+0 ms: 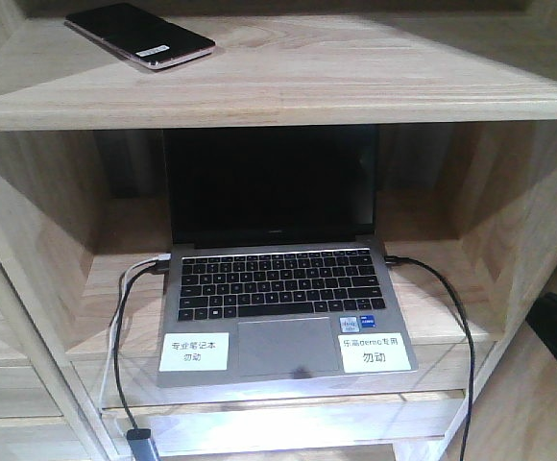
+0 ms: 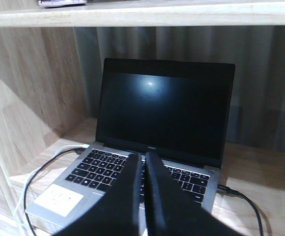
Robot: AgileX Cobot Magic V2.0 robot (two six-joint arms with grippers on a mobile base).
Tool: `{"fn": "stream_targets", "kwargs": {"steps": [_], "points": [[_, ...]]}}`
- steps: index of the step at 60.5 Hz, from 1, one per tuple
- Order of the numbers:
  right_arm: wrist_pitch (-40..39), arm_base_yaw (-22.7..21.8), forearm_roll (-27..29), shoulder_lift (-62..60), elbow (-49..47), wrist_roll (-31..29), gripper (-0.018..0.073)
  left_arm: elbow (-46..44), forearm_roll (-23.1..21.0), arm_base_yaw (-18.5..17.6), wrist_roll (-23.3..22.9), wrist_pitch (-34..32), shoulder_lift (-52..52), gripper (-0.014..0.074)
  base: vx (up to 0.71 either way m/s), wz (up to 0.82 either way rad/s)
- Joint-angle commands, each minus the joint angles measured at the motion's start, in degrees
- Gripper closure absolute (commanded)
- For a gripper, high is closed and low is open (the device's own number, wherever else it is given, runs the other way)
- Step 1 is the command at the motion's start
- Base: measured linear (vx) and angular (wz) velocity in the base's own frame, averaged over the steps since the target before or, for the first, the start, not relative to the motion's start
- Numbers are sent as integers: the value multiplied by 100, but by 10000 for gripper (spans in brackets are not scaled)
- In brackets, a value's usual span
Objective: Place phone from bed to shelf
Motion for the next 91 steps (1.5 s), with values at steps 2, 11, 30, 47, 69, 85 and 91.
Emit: {"fn": "stream_targets", "kwargs": {"steps": [2, 11, 30, 47, 69, 85, 91], "points": [[-358, -64, -130, 32, -164, -17, 568, -127, -52, -34, -33, -416, -64, 595, 0, 0], [-369, -715, -119, 32, 14, 38, 568, -127, -52, -34, -33, -416, -64, 595, 0, 0], [-399, -2058, -167, -827, 1095, 256, 568, -127, -52, -34, -33, -416, -64, 595, 0, 0], [-890, -2503, -264, -2156, 2139, 256, 568, -127, -52, -34, -33, -416, -64, 595, 0, 0], [-695, -2489, -499, -2268, 2165, 232, 568, -127, -52, -34, -33, -415, -72, 595, 0, 0], [-689, -2489, -554, -2268, 2165, 238, 568, -127, -52, -34, -33, -415, -72, 595, 0, 0], [-689, -2489, -554, -2268, 2165, 238, 568, -127, -52, -34, -33, -415, -72, 595, 0, 0]]}}
